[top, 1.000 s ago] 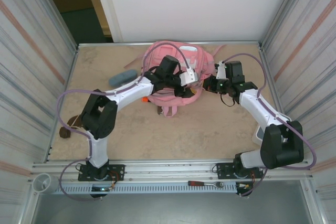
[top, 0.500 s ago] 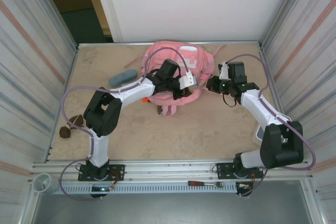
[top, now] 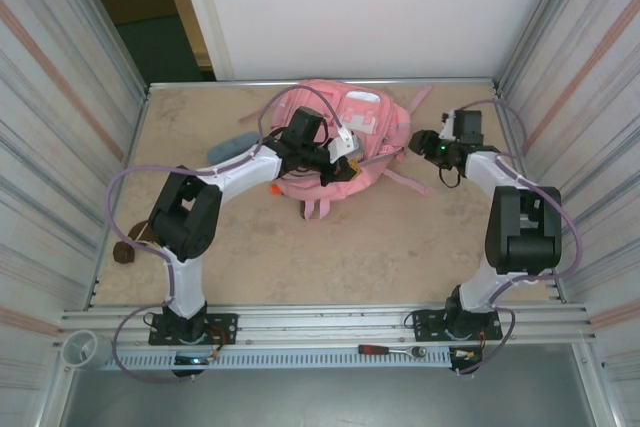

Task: Pack the student bag

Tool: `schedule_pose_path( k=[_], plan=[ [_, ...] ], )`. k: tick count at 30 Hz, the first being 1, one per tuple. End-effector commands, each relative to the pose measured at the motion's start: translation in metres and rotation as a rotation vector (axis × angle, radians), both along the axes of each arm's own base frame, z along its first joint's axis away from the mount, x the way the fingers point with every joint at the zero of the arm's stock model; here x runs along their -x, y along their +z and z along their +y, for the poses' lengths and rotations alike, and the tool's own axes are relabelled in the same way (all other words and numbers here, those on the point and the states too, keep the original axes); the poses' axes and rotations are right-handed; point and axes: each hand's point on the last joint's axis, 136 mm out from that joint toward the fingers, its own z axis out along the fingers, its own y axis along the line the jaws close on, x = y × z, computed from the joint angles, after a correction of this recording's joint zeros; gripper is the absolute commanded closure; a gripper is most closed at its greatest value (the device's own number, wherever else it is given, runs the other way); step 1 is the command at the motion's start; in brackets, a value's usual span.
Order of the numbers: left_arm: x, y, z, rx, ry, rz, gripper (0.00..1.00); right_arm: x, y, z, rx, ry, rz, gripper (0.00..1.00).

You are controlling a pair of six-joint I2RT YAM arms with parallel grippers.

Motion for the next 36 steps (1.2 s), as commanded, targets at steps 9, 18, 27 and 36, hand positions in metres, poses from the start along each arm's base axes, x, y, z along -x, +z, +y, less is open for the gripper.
schedule_pose_path(
  k=[9, 18, 27, 36],
  plan=[
    [0.009, 0.055, -0.022, 0.101, -0.095, -0.127, 1.0, -0.082, -0.016, 0.048, -0.465, 0.052, 0.064, 0.45],
    [-0.014, 0.059, -0.022, 0.029, -0.037, -0.202, 0.97, -0.026, 0.005, -0.023, -0.346, -0.082, 0.001, 1.0],
    [-0.094, 0.044, 0.018, -0.139, 0.281, -0.277, 0.91, 0.064, -0.032, -0.01, -0.229, -0.136, 0.092, 0.94],
    [-0.129, 0.004, 0.123, -0.31, 0.726, -0.229, 0.53, 0.116, -0.035, 0.071, -0.02, 0.12, 0.127, 0.67]
  ],
)
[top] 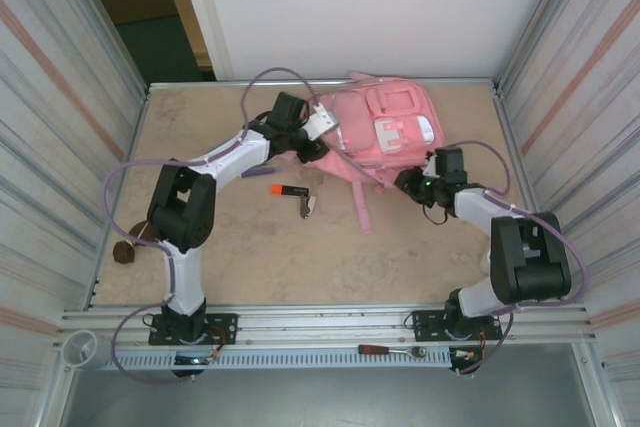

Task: Pack the student bag

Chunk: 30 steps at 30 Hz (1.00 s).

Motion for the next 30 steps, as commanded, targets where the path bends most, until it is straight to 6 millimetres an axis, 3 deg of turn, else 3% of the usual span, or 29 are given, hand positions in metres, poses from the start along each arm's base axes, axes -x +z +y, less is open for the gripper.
schedule_pose_path(
  k=[1, 6, 9, 13, 17, 23, 30],
  plan=[
    [-0.01, 0.037, 0.028, 0.024, 0.211, -0.127, 0.5, 0.026, 0.019, 0.003, 0.135, 0.091, -0.05, 0.64],
    [0.018, 0.063, 0.03, 0.108, 0.345, -0.147, 0.33, 0.024, 0.083, 0.01, 0.201, 0.149, -0.289, 0.51],
    [0.03, 0.076, 0.015, 0.228, 0.418, -0.114, 0.26, 0.007, 0.093, 0.021, 0.193, 0.18, -0.341, 0.46],
    [0.043, 0.063, -0.025, 0.265, 0.408, -0.001, 0.25, -0.024, 0.065, 0.029, 0.163, 0.182, -0.209, 0.51],
    [0.056, 0.036, -0.057, 0.167, 0.401, 0.058, 0.24, -0.032, 0.027, 0.017, 0.096, 0.104, -0.104, 0.54],
    [0.068, 0.011, -0.095, 0.165, 0.413, 0.167, 0.25, -0.027, -0.01, -0.001, -0.042, 0.028, -0.014, 0.69],
    [0.081, -0.016, -0.123, 0.198, 0.463, 0.307, 0.42, -0.008, -0.039, 0.006, -0.138, -0.005, 0.053, 0.84]
  ],
)
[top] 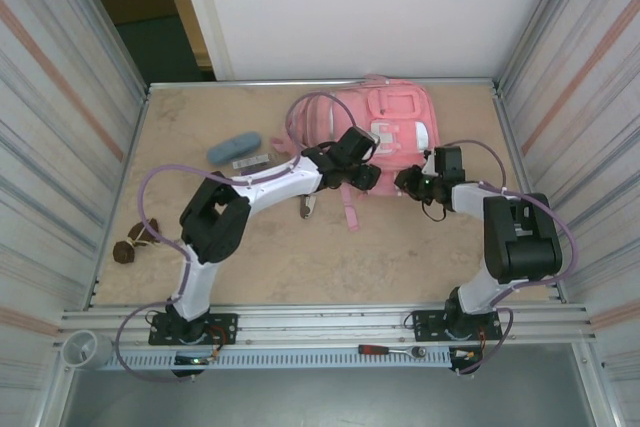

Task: Pack the student bag

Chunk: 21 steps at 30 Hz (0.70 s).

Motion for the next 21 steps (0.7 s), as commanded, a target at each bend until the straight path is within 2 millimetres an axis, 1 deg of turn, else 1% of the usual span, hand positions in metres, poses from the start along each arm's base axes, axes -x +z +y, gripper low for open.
schedule_pose_path(
  k=[1, 2, 3, 9, 11, 16, 21],
  plan=[
    [0.007, -0.001, -0.01, 0.07, 0.068, 0.087, 0.45, 0.015, -0.014, 0.012, -0.1, -0.011, 0.053, 0.85],
    [0.007, -0.015, -0.012, 0.066, 0.076, 0.115, 0.48, 0.016, -0.015, 0.015, -0.114, -0.016, 0.051, 0.87],
    [0.007, -0.021, -0.013, 0.064, 0.087, 0.125, 0.5, 0.018, -0.015, 0.018, -0.129, -0.017, 0.049, 0.88],
    [0.0, -0.036, -0.012, 0.042, 0.142, 0.133, 0.55, 0.024, -0.017, 0.029, -0.152, -0.008, 0.042, 0.9],
    [-0.001, -0.042, -0.013, 0.032, 0.152, 0.14, 0.55, 0.025, -0.019, 0.031, -0.157, -0.007, 0.043, 0.9],
    [-0.009, -0.057, -0.007, -0.019, 0.205, 0.119, 0.51, 0.028, -0.023, 0.03, -0.166, -0.004, 0.048, 0.91],
    [-0.022, -0.06, -0.002, -0.079, 0.237, 0.059, 0.52, 0.03, -0.025, 0.029, -0.18, 0.002, 0.055, 0.91]
  ],
)
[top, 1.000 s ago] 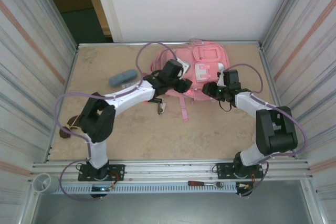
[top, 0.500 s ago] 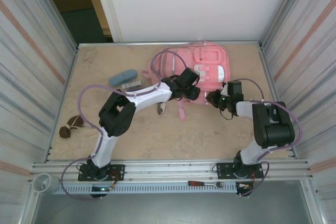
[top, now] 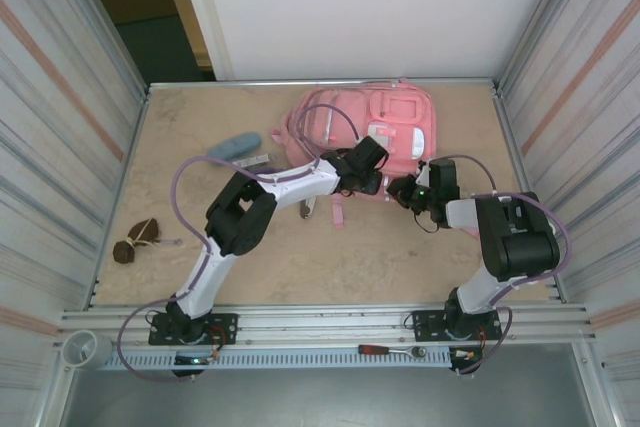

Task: Pack the student bag

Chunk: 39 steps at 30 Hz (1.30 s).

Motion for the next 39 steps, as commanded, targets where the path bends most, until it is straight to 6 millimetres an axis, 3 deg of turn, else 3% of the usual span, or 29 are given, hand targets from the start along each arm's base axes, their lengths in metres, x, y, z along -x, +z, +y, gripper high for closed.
schedule_pose_path(
  k=[1, 7, 13, 23, 39],
  plan=[
    [-0.016, -0.005, 0.012, -0.086, 0.065, -0.059, 0.52, 0.017, -0.019, 0.003, -0.031, 0.016, 0.089, 0.91],
    [-0.026, -0.009, 0.017, -0.161, 0.083, -0.115, 0.55, 0.019, -0.022, -0.003, -0.036, 0.012, 0.096, 0.91],
    [-0.031, 0.001, 0.023, -0.218, 0.096, -0.184, 0.52, 0.022, -0.028, -0.01, -0.039, -0.002, 0.12, 0.91],
    [-0.034, 0.009, 0.023, -0.241, 0.078, -0.215, 0.7, 0.02, -0.028, -0.012, -0.037, -0.009, 0.119, 0.91],
    [-0.027, 0.004, 0.02, -0.221, 0.048, -0.182, 0.96, 0.02, -0.029, -0.013, -0.035, -0.012, 0.123, 0.91]
  ],
)
